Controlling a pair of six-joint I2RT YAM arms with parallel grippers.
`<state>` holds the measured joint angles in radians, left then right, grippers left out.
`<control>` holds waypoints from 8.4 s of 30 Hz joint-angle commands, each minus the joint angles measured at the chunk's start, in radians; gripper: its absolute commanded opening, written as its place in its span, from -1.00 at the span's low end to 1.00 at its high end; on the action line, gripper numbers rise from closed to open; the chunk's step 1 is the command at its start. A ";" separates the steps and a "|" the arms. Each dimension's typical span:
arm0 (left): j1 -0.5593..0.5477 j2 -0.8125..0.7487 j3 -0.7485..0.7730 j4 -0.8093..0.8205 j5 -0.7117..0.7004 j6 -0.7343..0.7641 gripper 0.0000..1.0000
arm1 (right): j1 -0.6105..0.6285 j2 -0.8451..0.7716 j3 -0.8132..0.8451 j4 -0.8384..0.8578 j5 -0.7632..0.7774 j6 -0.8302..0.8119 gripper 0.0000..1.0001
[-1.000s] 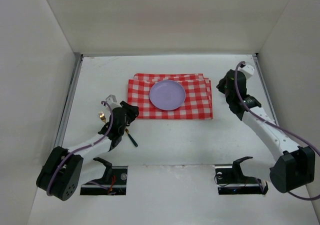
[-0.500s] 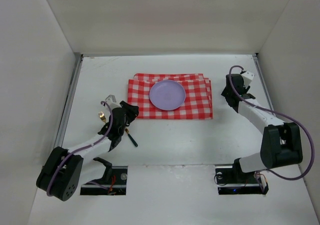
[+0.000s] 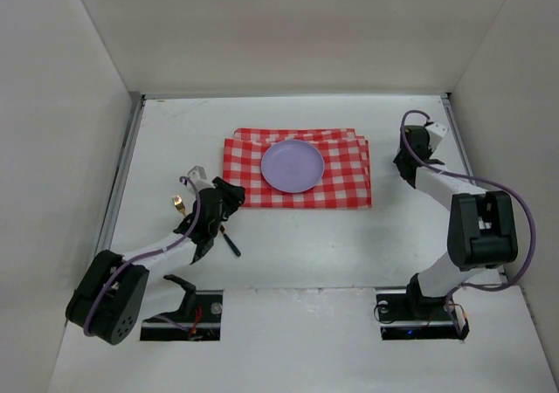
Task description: Set the dinner table for one person
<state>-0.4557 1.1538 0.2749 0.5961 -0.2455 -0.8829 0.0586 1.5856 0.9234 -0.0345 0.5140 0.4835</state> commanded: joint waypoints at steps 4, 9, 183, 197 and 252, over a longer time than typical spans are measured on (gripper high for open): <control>-0.010 0.015 0.001 0.064 0.008 -0.008 -0.17 | -0.007 0.028 0.046 0.113 0.009 -0.029 -0.56; -0.014 0.024 0.003 0.068 0.008 -0.011 -0.17 | -0.004 -0.004 0.038 0.130 0.072 -0.054 -0.95; -0.103 -0.441 0.124 -0.447 -0.232 0.064 -0.20 | 0.702 -0.220 -0.054 -0.044 -0.118 0.061 -0.90; -0.110 -0.373 0.080 -0.437 -0.216 0.064 -0.20 | 0.550 -0.076 -0.052 -0.058 -0.157 -0.031 -0.89; 0.182 -0.263 0.155 -1.019 -0.230 0.019 -0.26 | 0.625 -0.421 -0.298 0.235 -0.173 0.116 -0.53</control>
<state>-0.2844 0.8841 0.4423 -0.4988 -0.4984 -0.8902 0.6750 1.1507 0.6136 0.1150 0.3668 0.5842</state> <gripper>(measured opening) 0.371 0.235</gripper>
